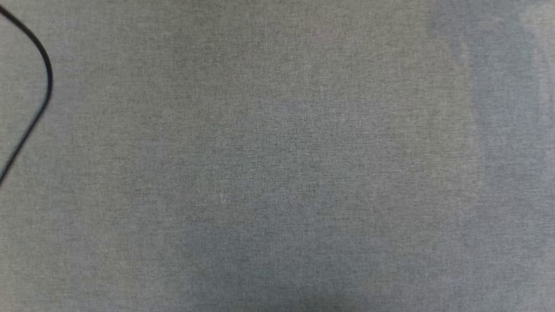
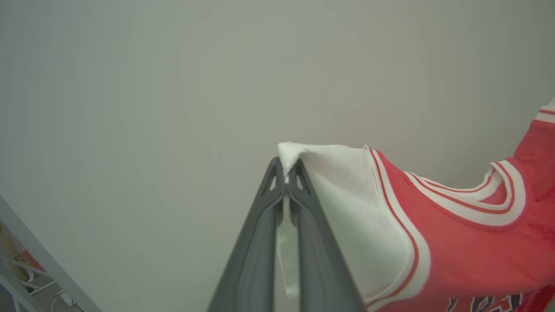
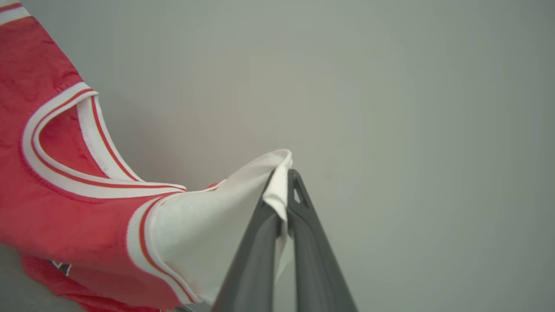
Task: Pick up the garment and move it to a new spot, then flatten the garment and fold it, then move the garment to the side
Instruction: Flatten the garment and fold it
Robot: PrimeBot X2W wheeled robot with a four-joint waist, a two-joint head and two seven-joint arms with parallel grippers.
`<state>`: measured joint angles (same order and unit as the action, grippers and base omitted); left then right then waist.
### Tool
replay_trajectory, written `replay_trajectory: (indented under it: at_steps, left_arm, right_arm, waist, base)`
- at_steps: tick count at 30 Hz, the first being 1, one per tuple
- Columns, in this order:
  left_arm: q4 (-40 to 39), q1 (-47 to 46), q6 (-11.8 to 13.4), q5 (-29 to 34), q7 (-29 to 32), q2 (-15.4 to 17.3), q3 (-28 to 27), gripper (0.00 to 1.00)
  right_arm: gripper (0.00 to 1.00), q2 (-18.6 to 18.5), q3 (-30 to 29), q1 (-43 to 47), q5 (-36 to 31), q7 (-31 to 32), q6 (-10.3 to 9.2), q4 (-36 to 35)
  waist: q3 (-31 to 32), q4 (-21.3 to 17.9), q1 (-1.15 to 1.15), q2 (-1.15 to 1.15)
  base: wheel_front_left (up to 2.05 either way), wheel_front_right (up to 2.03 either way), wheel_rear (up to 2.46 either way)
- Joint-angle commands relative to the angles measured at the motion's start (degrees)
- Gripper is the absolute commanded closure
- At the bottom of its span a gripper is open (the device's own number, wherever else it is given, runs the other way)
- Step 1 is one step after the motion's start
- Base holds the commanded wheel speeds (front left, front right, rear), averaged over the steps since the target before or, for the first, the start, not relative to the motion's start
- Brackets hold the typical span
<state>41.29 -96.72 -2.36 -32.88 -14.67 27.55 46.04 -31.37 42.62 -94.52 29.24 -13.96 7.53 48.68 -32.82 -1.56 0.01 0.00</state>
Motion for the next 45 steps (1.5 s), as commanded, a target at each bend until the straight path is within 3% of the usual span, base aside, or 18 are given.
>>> replay_trajectory:
  at_steps: [1, 11, 12, 22, 31, 45]
  left_arm:
    - [-1.3, 3.7, 0.0, 0.9, -0.3, 0.7, -1.0, 1.00]
    - [-11.5, 29.5, 2.0, 0.5, -0.3, 3.2, -7.7, 1.00]
    - [-14.6, 38.6, 2.9, -0.2, -0.3, 3.5, -9.6, 1.00]
    - [-20.6, 65.1, 5.4, -1.1, -0.3, 3.1, -14.4, 1.00]
    - [-20.2, 79.9, 5.3, -0.4, -0.3, 2.3, -18.7, 1.00]
    - [-20.0, 96.4, 5.5, 2.2, -0.3, -2.0, -25.5, 1.00]
  right_arm:
    - [1.00, 0.3, 0.5, 2.7, 1.5, -0.6, -0.04, -0.3]
    - [1.00, -1.3, -0.7, 21.7, 6.6, -1.0, -0.04, -9.3]
    - [1.00, -2.1, -0.9, 28.8, 7.3, -1.0, -0.04, -12.7]
    - [1.00, -4.6, -4.4, 52.4, 7.0, -1.0, -0.04, -20.9]
    - [1.00, -4.8, -11.3, 71.0, 5.1, -1.0, -0.04, -23.0]
    - [1.00, -0.5, -26.9, 95.9, 4.3, -1.0, -0.04, -26.7]
  waist:
    - [1.8, -0.3, -0.01, 0.00]
    - [9.3, 0.3, -0.01, 0.00]
    - [11.8, 0.4, -0.01, 0.00]
    - [18.9, 0.6, -0.01, 0.00]
    - [23.7, 0.6, -0.01, 0.00]
    - [29.0, 1.3, -0.01, 0.00]
  base:
    - [0.00, 0.00, 0.00]
    - [0.00, 0.00, 0.00]
    - [0.00, 0.00, 0.00]
    - [0.00, 0.00, 0.00]
    - [0.00, 0.00, 0.00]
    - [0.00, 0.00, 0.00]
